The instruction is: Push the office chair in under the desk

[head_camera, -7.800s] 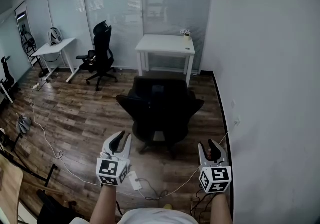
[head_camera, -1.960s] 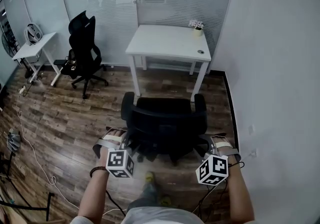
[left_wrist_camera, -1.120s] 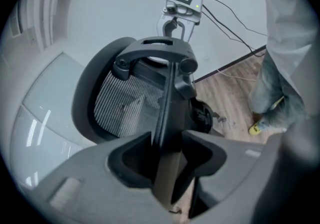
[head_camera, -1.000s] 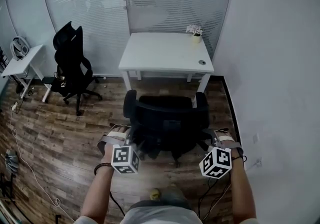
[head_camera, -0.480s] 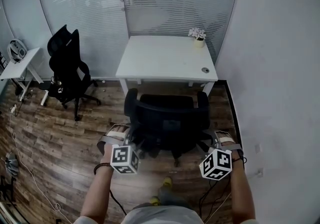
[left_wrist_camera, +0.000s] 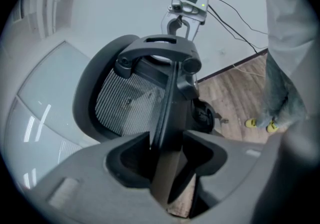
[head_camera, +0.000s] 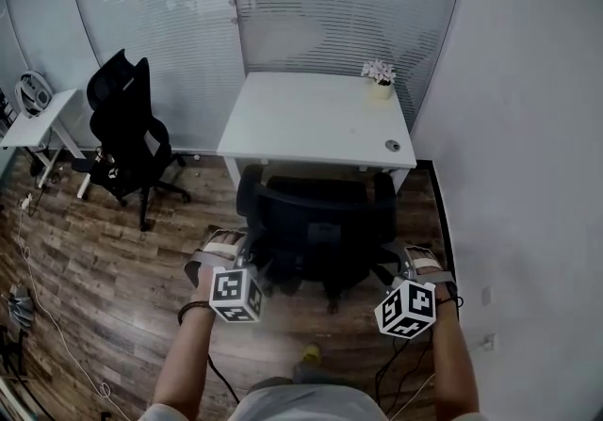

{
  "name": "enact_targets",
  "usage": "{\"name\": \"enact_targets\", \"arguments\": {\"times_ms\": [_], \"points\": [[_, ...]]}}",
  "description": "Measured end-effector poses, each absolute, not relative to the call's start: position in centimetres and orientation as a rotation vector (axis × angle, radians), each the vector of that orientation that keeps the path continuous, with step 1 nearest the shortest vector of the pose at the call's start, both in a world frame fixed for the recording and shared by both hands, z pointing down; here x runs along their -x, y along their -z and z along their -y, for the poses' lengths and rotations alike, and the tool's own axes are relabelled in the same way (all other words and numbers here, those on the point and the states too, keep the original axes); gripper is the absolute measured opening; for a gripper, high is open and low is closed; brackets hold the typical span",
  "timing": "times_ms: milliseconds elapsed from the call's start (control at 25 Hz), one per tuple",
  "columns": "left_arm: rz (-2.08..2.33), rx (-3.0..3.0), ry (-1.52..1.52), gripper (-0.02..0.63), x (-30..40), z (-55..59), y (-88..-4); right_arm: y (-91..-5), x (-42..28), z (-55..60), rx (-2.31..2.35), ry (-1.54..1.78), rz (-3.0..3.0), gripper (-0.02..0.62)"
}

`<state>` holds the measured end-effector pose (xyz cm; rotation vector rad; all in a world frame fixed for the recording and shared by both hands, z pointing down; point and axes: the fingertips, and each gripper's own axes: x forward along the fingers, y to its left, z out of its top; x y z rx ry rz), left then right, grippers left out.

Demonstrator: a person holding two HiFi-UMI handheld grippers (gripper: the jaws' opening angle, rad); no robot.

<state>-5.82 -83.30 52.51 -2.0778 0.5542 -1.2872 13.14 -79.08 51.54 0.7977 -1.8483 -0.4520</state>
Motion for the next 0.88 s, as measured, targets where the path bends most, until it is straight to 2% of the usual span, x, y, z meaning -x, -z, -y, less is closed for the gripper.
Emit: {"name": "enact_targets", "arguments": {"times_ms": [880], "points": [[-0.609,2.088,1.280,0.219,4.6,87.5,-52.8,-51.7,-14.3,83.1,-0.826,0.490,1.884,0.179]]}}
